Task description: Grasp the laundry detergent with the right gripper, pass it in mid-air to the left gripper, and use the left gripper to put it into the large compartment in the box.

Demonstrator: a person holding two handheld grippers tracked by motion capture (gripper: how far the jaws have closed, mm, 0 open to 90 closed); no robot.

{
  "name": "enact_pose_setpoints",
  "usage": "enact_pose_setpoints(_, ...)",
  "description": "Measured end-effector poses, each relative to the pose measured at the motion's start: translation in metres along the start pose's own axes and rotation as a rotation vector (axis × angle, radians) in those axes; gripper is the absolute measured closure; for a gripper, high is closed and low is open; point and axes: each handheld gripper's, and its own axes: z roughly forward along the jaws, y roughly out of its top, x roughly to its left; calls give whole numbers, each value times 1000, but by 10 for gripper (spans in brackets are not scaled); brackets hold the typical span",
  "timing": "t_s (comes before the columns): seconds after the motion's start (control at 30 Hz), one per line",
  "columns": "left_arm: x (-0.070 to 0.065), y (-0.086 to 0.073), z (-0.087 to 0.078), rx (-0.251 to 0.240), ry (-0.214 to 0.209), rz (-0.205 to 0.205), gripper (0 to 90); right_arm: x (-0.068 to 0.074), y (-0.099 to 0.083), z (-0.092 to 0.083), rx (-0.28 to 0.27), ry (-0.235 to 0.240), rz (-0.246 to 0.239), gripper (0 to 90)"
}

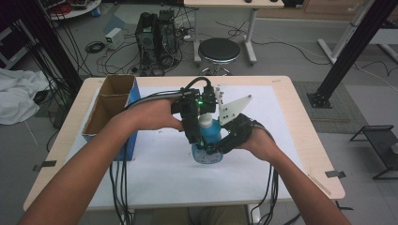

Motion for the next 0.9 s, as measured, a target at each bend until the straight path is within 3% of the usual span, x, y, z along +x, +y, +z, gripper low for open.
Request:
enact_pose_setpoints(0.1, 1, 3, 3, 10, -6, 6, 31, -1, -1, -1, 2, -4, -9, 446)
enact_pose_setpoints(0.3, 4, 5, 10, 5, -15, 7, 76, 1, 0, -3, 7, 21, 33, 446)
enact_pose_setpoints(0.37, 4, 6, 12, 14, -16, 17, 76, -1, 0, -3, -5, 2, 8, 446)
enact_pose_setpoints(0.47, 4, 6, 13, 4, -20, 19, 78, 0, -1, -2, -2, 4, 17, 446)
enact_pose_setpoints(0.53, 4, 7, 12, 5, -14, 25, 105, 1, 0, -3, 17, 20, 37, 445)
enact_pose_setpoints(0.73, 3, 6, 11, 15, 0, 38, 212, 0, 0, -3, 19, 20, 29, 445)
enact_pose_setpoints(0.9, 4, 6, 12, 8, 1, 34, 215, 0, 0, -2, 19, 16, 25, 445)
